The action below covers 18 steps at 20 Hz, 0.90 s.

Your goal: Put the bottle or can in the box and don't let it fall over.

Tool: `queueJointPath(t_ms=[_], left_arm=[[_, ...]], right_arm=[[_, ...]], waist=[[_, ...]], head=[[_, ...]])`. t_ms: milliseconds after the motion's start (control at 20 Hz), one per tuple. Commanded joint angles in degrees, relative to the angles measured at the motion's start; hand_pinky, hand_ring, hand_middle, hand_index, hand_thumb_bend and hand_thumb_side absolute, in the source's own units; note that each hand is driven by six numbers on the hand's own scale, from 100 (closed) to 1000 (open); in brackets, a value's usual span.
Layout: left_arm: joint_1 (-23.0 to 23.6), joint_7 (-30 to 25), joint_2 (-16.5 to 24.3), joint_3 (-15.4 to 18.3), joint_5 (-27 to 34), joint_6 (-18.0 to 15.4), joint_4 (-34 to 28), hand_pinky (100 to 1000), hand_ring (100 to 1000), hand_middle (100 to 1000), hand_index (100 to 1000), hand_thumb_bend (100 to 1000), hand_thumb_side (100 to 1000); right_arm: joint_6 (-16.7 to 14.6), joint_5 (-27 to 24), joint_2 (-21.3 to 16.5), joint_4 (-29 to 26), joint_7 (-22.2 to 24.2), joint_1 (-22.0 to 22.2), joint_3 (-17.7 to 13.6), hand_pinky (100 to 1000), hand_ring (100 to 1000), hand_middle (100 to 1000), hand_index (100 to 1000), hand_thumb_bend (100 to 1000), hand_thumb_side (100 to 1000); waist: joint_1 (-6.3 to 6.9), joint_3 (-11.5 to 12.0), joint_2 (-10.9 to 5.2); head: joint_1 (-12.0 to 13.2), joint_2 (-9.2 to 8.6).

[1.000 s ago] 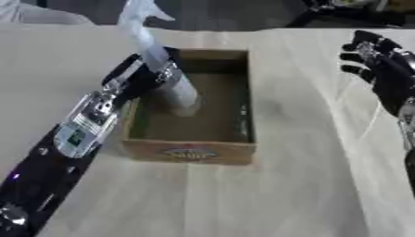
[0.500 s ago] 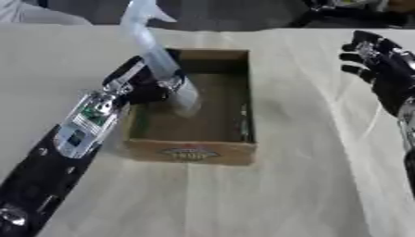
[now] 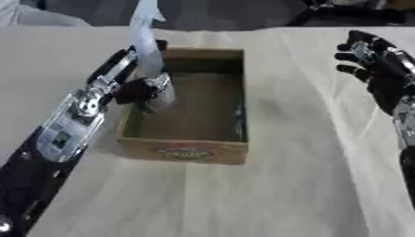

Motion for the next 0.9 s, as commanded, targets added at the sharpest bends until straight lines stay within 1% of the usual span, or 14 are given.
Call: queueJointPath(t_ms=[50,350,600,650,700,900], left_arm=[[-0.34,-0.29,2.0,0.18,-2.18,-0.22,-4.87,1000,1000,864,926,100,273],[0.34,-1.54,2.43,0.09,-2.52,0.54,-7.39,1000,1000,858,916,100,313],[0.48,-1.87,2.56,0.12,-2.2,1.01,-7.82,1000,1000,858,916,100,313],[0.56,-1.92,2.64,0.12,-2.15,1.09,-7.81,1000,1000,854,908,100,347],[1.04,-2.07,3.02,0.12,-1.85,1.26,-7.84,1000,1000,852,907,100,362],[3.71,-2.55,4.89,0.48,0.52,2.21,-9.39,1000,1000,836,906,100,376]], right_arm=[[0.03,0.32,-1.51,-0.51,-0.01,-0.7,-0.54,835,817,701,873,100,381],[-0.1,0.37,-1.57,-0.36,-0.02,-0.74,-0.57,836,817,701,873,100,382],[-0.13,0.36,-1.57,-0.31,-0.01,-0.74,-0.56,836,817,701,873,100,382],[-0.13,0.36,-1.58,-0.31,-0.01,-0.73,-0.56,836,818,701,874,100,383],[-0.13,0.38,-1.61,-0.31,0.0,-0.71,-0.56,836,818,701,874,100,384],[-0.13,0.4,-1.75,-0.32,-0.06,-0.55,-0.68,837,818,701,874,100,384]], waist=[[-0.09,0.08,-1.56],[-0.38,0.25,-1.66],[-0.4,0.28,-1.67],[-0.38,0.33,-1.67],[-0.33,0.42,-1.69],[-0.15,0.56,-1.7]], head=[[-0.23,-0.07],[-0.11,-0.06],[-0.11,-0.05],[-0.14,-0.05],[-0.21,-0.03],[-0.49,0.08]])
